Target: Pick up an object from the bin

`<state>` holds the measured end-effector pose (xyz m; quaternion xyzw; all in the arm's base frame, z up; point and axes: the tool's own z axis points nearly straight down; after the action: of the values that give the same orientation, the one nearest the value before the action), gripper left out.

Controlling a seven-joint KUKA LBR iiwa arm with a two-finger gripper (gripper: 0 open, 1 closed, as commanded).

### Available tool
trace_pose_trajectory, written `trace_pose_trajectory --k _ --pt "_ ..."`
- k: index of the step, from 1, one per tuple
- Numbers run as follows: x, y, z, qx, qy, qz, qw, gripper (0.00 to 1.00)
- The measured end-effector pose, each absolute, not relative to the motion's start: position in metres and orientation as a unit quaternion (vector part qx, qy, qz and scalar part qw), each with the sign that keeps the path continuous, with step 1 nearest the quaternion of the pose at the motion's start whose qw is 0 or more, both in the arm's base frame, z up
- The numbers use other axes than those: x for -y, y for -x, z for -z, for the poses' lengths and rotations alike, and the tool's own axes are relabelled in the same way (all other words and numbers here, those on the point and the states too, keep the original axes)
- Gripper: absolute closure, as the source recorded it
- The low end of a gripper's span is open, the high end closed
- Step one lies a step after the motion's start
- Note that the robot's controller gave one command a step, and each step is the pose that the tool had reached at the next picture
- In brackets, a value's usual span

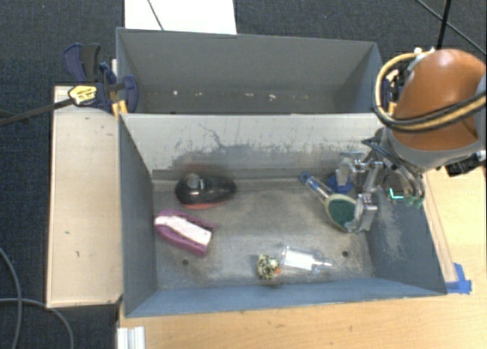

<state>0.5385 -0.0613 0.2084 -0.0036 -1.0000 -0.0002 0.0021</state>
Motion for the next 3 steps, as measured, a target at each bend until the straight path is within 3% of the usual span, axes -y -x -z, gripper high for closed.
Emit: trace_pose_trajectory --k 1,2,3 --pt "0.089 -0.564 -0.137 0.999 0.051 0.000 0.002 0.00" --pt "0.109 -0.578 -0.073 0.988 0.156 0.000 -0.003 0.00" --pt "0.108 -0.577 -0.072 0.988 0.154 0.000 -0.002 1.00"
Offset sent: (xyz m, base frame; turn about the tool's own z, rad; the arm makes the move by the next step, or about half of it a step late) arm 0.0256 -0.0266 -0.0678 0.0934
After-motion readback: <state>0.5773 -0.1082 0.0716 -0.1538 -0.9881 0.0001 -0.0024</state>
